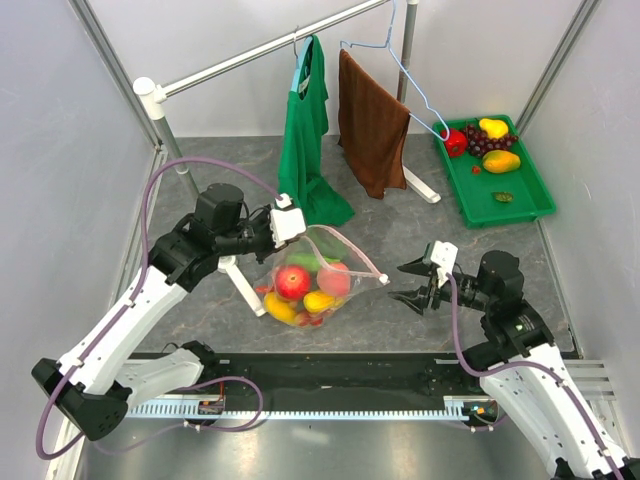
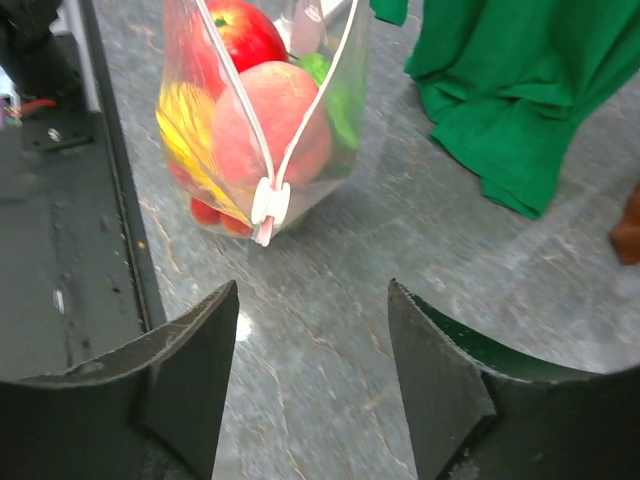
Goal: Place the food in the zip-top bag and seal the zipper
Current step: Zip the zipper food storage bag at the center of the board.
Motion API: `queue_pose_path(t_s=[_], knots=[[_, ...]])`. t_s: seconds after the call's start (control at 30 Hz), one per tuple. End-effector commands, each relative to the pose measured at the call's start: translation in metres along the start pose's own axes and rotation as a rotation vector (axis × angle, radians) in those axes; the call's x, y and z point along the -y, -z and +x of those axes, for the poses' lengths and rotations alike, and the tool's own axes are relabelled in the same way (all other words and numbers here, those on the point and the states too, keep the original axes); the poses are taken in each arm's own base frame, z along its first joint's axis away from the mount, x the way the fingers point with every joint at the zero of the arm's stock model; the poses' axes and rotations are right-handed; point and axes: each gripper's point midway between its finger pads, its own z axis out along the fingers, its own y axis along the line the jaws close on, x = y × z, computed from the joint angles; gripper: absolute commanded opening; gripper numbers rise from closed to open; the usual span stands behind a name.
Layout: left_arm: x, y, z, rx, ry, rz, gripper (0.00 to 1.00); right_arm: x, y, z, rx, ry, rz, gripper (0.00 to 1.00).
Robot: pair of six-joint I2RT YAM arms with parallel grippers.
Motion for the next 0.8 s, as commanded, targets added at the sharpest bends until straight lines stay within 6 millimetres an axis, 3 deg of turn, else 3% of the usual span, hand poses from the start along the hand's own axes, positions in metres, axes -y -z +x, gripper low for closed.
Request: queue_pose_path(t_s=[0.0, 0.33, 0.43, 0.63, 0.77], knots=[[-0.006, 0.005, -0.013, 0.066, 0.009, -0.032, 0.02, -0.006, -0.008, -0.02, 0.1, -0.012, -0.064, 0.65], [-0.011, 0.004, -0.009, 0.062, 0.047, -0.054, 0.02, -0.012, -0.026, -0.023, 0.14, -0.157, -0.1, 0.59], [-0.012, 0.003, -0.007, 0.06, 0.052, -0.058, 0.02, -0.013, -0.029, -0.026, 0.159, -0.173, -0.107, 0.52], [-0.012, 0.003, -0.008, 0.069, 0.068, -0.055, 0.02, -0.008, -0.039, -0.027, 0.156, -0.22, -0.101, 0.28], [-0.012, 0.005, -0.008, 0.069, 0.077, -0.065, 0.02, -0.005, -0.044, -0.025, 0.149, -0.247, -0.091, 0.0]])
